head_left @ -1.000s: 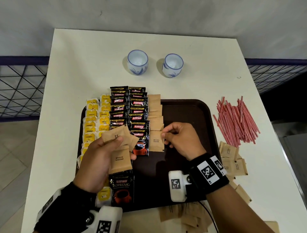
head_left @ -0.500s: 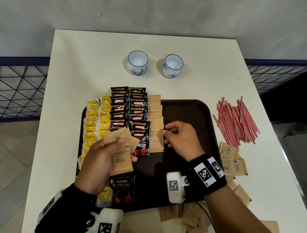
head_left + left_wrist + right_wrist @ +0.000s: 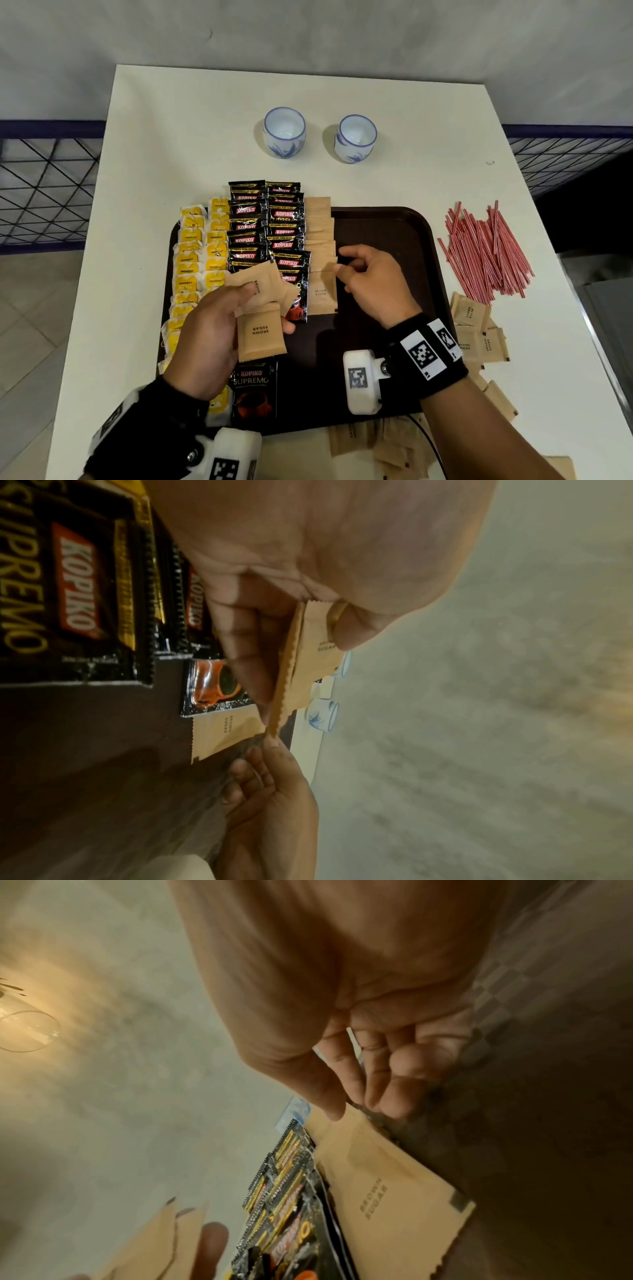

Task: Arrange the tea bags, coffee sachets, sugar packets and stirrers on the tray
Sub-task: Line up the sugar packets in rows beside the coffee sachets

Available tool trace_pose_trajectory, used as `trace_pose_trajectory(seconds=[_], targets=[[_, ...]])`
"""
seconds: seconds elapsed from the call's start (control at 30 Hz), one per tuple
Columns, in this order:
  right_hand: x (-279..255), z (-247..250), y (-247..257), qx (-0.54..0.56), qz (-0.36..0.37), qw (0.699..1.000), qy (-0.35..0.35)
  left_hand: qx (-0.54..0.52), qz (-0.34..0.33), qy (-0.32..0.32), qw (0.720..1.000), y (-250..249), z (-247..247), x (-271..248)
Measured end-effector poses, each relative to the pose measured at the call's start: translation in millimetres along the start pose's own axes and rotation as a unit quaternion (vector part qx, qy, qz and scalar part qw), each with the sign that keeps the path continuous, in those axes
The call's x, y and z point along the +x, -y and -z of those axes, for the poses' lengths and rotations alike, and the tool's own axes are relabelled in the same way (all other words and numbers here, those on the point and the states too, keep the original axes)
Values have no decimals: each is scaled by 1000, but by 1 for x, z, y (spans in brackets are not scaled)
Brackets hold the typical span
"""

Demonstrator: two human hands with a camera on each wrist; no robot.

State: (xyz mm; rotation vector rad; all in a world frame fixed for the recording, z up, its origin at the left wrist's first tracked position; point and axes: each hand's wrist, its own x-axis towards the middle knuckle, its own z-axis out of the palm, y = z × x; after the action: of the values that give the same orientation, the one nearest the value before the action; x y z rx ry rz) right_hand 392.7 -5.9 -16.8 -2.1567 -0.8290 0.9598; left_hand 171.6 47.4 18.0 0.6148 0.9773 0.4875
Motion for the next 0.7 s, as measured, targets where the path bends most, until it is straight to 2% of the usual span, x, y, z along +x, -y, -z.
trace_pose_trajectory(seconds=[0.07,0.17,0.33,0.4,0.47,0.57,0.7], targets=[[-7,3,8,19,29,999,-8,-8,9,14,1000,-1,-4,-1],[-21,9,23,78,99,992,20,23,8,34,999,-1,-11,-1],[-38,13,40,106,192,969,110,153,-24,51,987,2,-19,-3],[-40,8,39,80,214,966,118,204,-55,56,976,2,-21,-3],[-42,2,37,67,210,971,97,227,-83,45,969,2,-21,-2],[-45,0,34,109,168,977,66,231,-118,16,966,0,-21,-1],[-48,3,27,132,143,977,85,233,-150,-9,961,-2,-18,-1]])
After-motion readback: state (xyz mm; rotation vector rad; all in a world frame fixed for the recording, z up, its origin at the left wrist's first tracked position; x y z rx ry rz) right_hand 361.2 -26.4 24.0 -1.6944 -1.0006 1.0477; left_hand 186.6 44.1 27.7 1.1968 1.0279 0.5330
